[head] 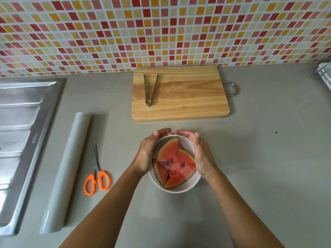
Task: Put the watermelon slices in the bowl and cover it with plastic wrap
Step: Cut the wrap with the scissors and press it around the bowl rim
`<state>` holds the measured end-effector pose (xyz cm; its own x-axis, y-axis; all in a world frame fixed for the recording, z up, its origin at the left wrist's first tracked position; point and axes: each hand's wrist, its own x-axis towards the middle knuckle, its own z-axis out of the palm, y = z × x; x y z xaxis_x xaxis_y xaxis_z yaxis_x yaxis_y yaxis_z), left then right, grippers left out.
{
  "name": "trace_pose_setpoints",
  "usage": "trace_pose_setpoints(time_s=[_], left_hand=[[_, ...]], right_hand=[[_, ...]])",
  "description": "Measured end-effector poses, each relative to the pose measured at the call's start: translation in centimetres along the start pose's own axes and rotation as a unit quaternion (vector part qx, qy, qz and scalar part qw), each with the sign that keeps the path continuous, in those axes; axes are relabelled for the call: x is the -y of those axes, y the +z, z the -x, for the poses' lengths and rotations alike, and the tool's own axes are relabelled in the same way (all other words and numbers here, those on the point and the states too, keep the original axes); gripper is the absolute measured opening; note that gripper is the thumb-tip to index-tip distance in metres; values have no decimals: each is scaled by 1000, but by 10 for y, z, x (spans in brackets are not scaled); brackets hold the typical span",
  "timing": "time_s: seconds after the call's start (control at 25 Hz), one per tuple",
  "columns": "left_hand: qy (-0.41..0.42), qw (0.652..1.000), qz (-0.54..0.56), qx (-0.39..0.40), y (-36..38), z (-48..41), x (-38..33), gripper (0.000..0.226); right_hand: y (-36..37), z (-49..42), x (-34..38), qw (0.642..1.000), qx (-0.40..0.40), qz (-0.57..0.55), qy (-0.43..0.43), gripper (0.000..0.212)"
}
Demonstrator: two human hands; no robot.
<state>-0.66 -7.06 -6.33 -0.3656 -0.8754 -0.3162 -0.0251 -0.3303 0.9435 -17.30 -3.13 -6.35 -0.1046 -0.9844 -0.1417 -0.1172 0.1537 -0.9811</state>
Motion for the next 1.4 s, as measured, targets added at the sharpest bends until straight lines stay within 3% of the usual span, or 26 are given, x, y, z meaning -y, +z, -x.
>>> trace_pose_setpoints(time_s=[0.36,0.56,0.72,0.88,1.0,1.12,1.24,1.4], left_hand=[[-23,995,-92,14,-1,0,-4,55],[-30,990,-134,20,-2,-4,-9,59],[-40,994,-103,11,0,-3,-10,61],[-51,994,-90,33,-1,-1,-9,76],[-79,996,34,-14,-11,4,-5,84],[-27,991,115,-67,-22,19,6,74],[5,990,140,-31,-8,32,14,66],[-9,988,142,-61,12,31,12,63]], right_hand=[[0,0,8,991,-20,130,39,86],[3,1,10,983,-46,173,42,76],[3,0,9,975,-51,210,43,88],[6,3,11,969,-75,223,77,82],[-2,9,9,971,-127,154,134,91],[-5,25,5,980,-169,-4,104,95],[10,36,3,982,-130,-109,83,82],[23,33,-2,969,-189,-133,91,64]])
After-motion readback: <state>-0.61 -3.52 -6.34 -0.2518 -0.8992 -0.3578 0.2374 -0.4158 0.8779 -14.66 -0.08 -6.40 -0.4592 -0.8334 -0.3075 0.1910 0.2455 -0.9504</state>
